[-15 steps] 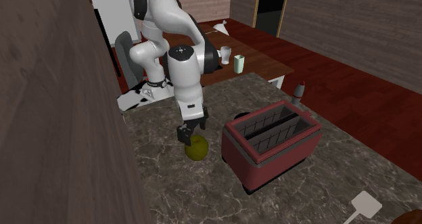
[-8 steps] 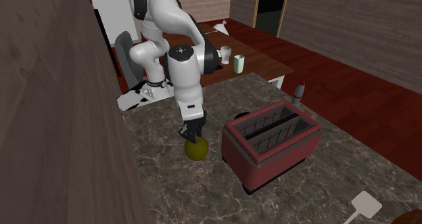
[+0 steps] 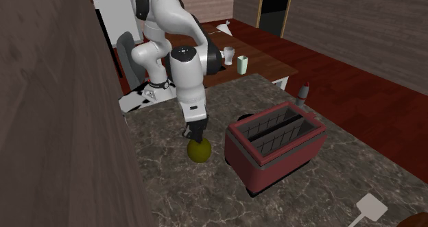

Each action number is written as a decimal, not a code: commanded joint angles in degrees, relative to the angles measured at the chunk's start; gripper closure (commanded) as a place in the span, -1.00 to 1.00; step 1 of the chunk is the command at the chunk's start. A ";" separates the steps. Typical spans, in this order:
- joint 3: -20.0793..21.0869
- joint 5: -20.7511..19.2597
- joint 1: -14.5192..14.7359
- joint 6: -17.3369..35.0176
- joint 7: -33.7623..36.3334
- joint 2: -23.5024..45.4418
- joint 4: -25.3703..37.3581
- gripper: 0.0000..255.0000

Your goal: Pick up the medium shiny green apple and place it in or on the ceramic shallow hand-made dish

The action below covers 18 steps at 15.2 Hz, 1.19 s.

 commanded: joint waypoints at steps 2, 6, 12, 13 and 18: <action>-0.16 -0.35 0.04 -1.28 0.28 -0.45 0.82 1.00; -0.45 -0.97 0.08 -3.91 0.81 -1.31 2.72 1.00; -0.80 -1.70 -0.01 -8.03 1.51 -2.28 6.04 1.00; -0.85 -1.80 -0.04 -8.74 1.62 -2.39 6.65 1.00; -1.05 -2.16 -0.30 -12.37 2.10 -2.76 10.01 1.00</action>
